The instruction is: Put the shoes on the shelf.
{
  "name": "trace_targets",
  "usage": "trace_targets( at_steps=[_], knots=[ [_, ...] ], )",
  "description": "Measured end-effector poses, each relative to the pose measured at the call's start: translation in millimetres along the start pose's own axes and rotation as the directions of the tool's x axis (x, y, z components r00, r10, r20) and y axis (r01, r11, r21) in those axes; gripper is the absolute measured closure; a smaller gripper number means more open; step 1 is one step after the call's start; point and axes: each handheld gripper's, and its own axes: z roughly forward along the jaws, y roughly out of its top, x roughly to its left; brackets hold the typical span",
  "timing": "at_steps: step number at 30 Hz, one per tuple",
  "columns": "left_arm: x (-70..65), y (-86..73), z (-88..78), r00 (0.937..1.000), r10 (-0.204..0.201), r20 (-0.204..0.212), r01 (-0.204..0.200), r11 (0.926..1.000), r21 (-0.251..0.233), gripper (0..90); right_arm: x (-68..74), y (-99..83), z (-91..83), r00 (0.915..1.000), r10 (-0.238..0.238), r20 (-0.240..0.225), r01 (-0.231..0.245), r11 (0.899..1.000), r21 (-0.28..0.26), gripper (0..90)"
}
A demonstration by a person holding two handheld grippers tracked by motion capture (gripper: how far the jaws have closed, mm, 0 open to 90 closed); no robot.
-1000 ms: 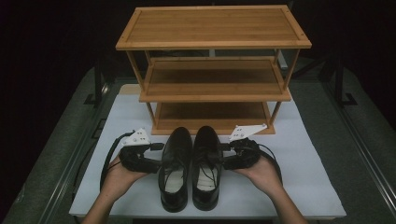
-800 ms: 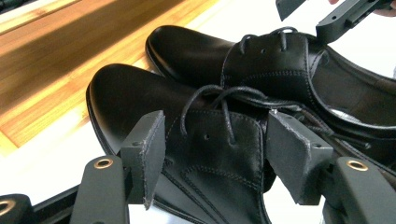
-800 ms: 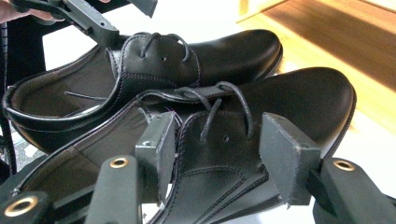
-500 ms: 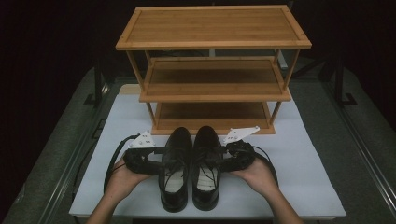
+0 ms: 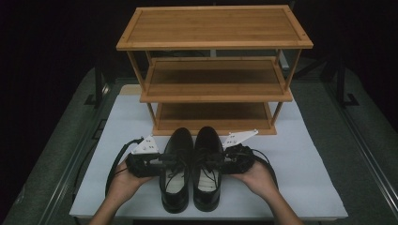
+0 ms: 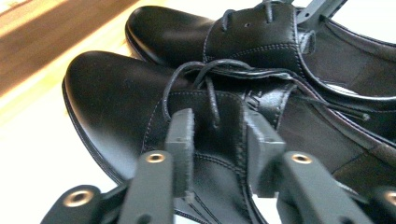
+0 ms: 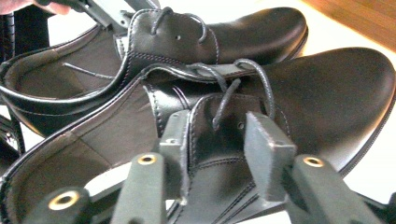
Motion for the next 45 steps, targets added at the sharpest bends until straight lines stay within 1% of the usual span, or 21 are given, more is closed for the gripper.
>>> trace_targets(
  at_steps=[3,7,9,12,15,16,17,19,21,22,25,28,33,34,36,40,45],
  knots=[
    [-2.4,1.0,-0.3,0.9999,0.015,-0.006,-0.015,0.9999,0.008,75.2,0.9,0.1,-0.5,1.0,-0.002,-0.01,0.002,1.0,0.0,70.7],
    [-2.1,1.6,0.0,1.0,0.004,0.001,-0.004,0.9997,0.022,83.7,4.2,-0.3,0.9,0.9999,-0.014,-0.001,0.014,1.0,0.004,83.4],
    [-2.1,1.6,0.7,1.0,0.002,0.002,-0.002,0.9998,0.021,86.3,5.9,-0.7,1.9,0.9996,-0.026,0.009,0.026,1.0,0.011,86.3],
    [-2.7,1.4,0.3,1.0,0.003,-0.006,-0.002,0.9998,0.018,87.0,4.7,-1.1,1.9,0.9998,-0.021,0.003,0.021,1.0,0.008,86.5],
    [-4.1,0.4,-2.1,0.9996,0.005,-0.028,-0.005,1.0,0.001,87.0,4.8,-2.3,0.0,0.9998,-0.017,0.007,0.017,1.0,-0.006,86.5],
    [-4.3,0.0,-2.6,0.9995,0.003,-0.032,-0.003,1.0,-0.002,86.9,5.4,-2.3,-1.7,0.9997,-0.018,0.015,0.018,1.0,-0.01,86.5],
    [-5.1,-0.5,-3.3,0.999,0.003,-0.044,-0.003,0.9999,-0.011,87.0,5.7,-2.2,-2.8,0.9996,-0.019,0.019,0.02,1.0,-0.009,86.6],
    [-5.4,-0.3,-4.4,0.9982,0.008,-0.06,-0.009,0.9999,-0.009,87.0,5.9,-1.8,-6.0,0.9992,-0.025,0.032,0.025,1.0,-0.008,86.7],
    [-5.0,-0.5,-5.7,0.9971,-0.002,-0.076,0.001,0.9998,-0.019,86.9,4.6,-1.8,-8.2,0.9991,-0.019,0.039,0.019,1.0,-0.013,86.7],
    [-3.9,-0.5,-6.9,0.9965,-0.003,-0.084,0.001,0.9997,-0.023,87.0,3.7,-1.8,-10.2,0.9987,-0.013,0.05,0.014,1.0,-0.019,86.7],
    [-2.2,-1.0,-9.0,0.9946,-0.023,-0.101,0.019,0.999,-0.04,87.2,-0.6,-2.6,-16.8,0.9972,-0.004,0.075,0.007,0.999,-0.034,86.9],
    [-1.2,-0.8,-11.7,0.9934,-0.036,-0.109,0.031,0.9984,-0.048,87.3,-4.3,-4.2,-23.6,0.9956,0.009,0.093,-0.005,0.999,-0.045,87.0],
    [-0.5,-0.2,-14.8,0.9924,-0.052,-0.112,0.044,0.9966,-0.069,87.5,-10.3,-6.8,-33.4,0.9948,0.013,0.101,-0.008,0.999,-0.052,87.0],
    [-0.6,0.2,-15.2,0.9923,-0.052,-0.112,0.045,0.9966,-0.07,87.5,-11.4,-7.6,-36.2,0.9951,0.018,0.097,-0.013,0.998,-0.054,87.0],
    [-0.8,1.9,-15.8,0.9923,-0.051,-0.113,0.044,0.9967,-0.068,87.5,-12.8,-9.1,-40.8,0.9945,0.017,0.103,-0.011,0.998,-0.056,87.0],
    [-1.0,7.7,-15.4,0.9918,-0.054,-0.116,0.045,0.9958,-0.08,87.5,-18.3,-10.8,-49.9,0.9944,0.029,0.101,-0.023,0.998,-0.066,87.0],
    [2.2,21.2,-13.5,0.99,-0.054,-0.13,0.042,0.9945,-0.097,87.5,-27.7,-8.8,-60.7,0.992,0.043,0.119,-0.032,0.995,-0.09,86.9]
  ],
)
